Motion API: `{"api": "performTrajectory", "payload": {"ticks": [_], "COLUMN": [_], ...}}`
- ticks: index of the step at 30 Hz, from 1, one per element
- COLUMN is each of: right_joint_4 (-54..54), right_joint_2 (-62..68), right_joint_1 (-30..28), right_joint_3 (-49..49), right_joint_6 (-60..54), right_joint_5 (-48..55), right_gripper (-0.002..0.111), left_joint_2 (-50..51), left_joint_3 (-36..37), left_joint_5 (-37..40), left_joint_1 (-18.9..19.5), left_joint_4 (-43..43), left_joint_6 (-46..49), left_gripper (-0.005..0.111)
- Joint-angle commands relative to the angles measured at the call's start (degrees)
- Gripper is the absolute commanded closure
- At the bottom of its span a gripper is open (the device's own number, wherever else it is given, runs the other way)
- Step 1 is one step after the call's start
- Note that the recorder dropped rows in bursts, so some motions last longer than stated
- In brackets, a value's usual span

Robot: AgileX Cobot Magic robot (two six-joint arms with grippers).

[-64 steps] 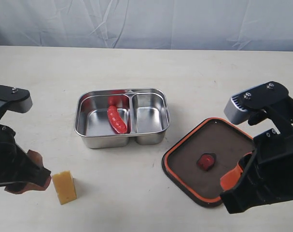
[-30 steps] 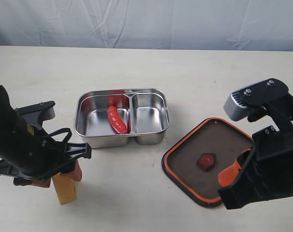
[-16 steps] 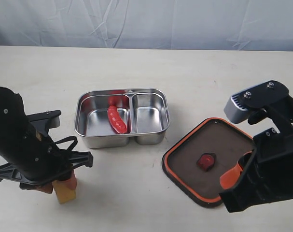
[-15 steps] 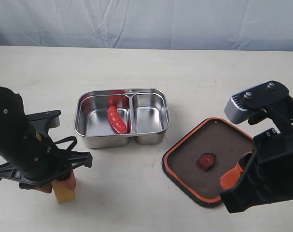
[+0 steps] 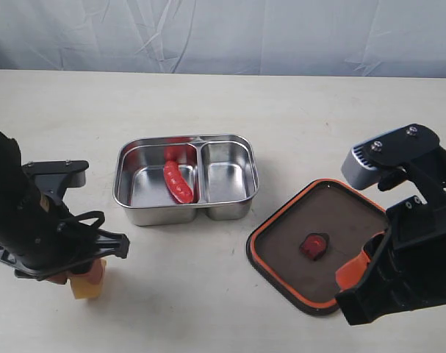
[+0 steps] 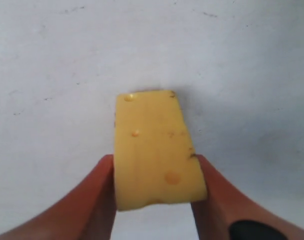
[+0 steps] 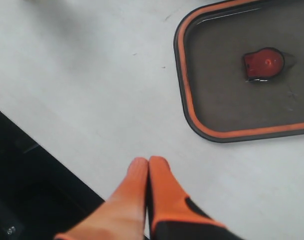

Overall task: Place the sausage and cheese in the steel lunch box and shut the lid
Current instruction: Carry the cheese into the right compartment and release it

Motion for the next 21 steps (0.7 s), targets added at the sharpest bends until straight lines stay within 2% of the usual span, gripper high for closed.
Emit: {"api": "performTrajectory", "payload": {"ticks": [1,11,17,21], "right_joint_4": [-0.9,-2.3,-2.8,-2.9], "right_joint_2": [-0.3,-0.3,-0.3,-0.3], "right_joint_1": [0.3,0.3,0.3,0.3], "right_joint_3": [0.2,0.2,0.2,0.2], "right_joint_6": [-0.3,-0.3,-0.1,0.0], "right_joint_5": [-0.1,-0.9,-3.7,-5.0], "right_gripper": [0.108,0.108,0.108,0.108], "left_joint_2": [-3.2,-10.3,-10.9,-10.8], "left_joint_3": [0.1,-1.8,-6.4,-9.4], "left_joint_5": [0.3,-1.4,-3.1,-7.6], "left_joint_1": [0.1,0.1,0.1,0.1], "left_joint_4": [0.9,-0.6,-8.2,-9.2], "left_joint_6": [0.2,0.8,9.4,10.8], "left_gripper": [0.106,0.106,0.107,0.107]}}
